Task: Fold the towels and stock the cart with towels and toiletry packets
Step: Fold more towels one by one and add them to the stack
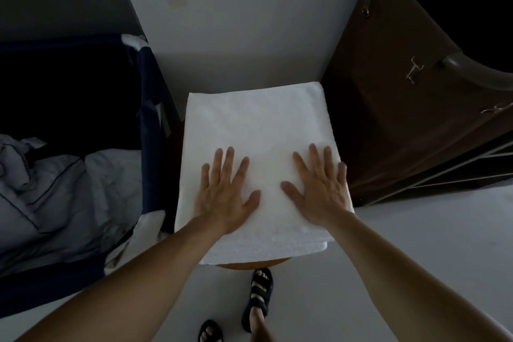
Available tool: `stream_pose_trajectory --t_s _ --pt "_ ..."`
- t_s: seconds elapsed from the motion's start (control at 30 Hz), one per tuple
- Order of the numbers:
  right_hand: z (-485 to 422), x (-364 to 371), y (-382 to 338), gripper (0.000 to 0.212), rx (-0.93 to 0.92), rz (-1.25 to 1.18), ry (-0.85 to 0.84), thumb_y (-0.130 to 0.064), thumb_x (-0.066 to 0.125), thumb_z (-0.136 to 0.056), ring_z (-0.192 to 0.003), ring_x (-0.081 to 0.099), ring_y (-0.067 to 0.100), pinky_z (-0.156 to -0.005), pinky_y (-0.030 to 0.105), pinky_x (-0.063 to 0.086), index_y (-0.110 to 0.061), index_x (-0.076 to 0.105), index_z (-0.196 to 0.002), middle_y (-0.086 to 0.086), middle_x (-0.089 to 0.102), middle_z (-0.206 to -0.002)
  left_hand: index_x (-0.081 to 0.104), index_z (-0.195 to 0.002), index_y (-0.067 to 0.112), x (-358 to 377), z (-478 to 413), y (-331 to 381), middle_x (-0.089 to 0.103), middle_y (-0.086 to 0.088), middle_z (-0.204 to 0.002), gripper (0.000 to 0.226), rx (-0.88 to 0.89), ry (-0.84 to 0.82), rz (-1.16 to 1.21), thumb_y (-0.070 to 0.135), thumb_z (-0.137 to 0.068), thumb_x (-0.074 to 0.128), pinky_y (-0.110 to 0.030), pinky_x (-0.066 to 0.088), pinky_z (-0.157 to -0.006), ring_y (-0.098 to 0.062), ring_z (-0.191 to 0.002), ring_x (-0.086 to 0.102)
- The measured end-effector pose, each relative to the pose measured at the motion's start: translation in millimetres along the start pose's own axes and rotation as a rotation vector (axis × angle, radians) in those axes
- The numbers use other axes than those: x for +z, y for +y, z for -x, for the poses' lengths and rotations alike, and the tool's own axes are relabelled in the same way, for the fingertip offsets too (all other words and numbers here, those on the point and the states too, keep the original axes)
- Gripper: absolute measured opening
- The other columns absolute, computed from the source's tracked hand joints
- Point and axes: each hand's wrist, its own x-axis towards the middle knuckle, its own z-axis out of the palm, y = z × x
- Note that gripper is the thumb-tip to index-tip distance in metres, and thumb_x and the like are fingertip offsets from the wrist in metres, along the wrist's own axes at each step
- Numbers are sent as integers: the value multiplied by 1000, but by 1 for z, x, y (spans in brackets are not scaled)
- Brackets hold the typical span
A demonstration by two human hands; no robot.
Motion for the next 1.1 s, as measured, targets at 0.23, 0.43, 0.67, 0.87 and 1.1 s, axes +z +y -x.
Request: stream_pose_trajectory --t_s 0.23,0.43,0.67,0.87,1.1 --pt "-6 42 16 80 11 -72 -66 -86 1 -83 -144 -37 22 -121 54 -10 -48 -29 -147 -8 -35 -159 -37 -144 38 38 -1 -10 -42 -2 -155 86 -85 -96 42 82 -83 3 -54 -16 -118 -30 -141 -40" --pt "-10 33 15 83 -2 -60 -74 -88 -1 -82 -144 -39 22 -120 57 -10 -45 -26 -150 -7 -37 -159 -38 -145 37 28 -4 -10 -46 -4 -152 89 -78 -130 29 82 -82 5 -57 -18 -116 -33 -136 -46" --pt "-113 -16 -7 83 -52 -20 167 -83 -3 -85 -151 -21 30 -117 57 -11 -39 -14 -154 0 -23 -164 -33 -147 41 -2 -62 -13 -42 -2 -155 87 -71 26 -22 84 -82 5 -58 -22 -113 -33 -141 -41" --pt "-148 21 0 80 -46 -46 71 -82 7 -87 -150 -24 28 -120 57 -8 -42 -11 -154 -1 -23 -164 -24 -151 41 19 -95 -26 -35 -2 -159 84 -104 3 -3 82 -84 7 -61 -9 -118 -34 -144 -34" --pt "-155 20 -1 80 -55 -44 37 -78 14 -89 -150 -21 29 -120 57 -8 -40 -6 -156 1 -18 -165 -23 -151 41 18 -99 -23 -34 -2 -160 83 -111 -70 19 79 -84 6 -59 -11 -118 -33 -143 -36"
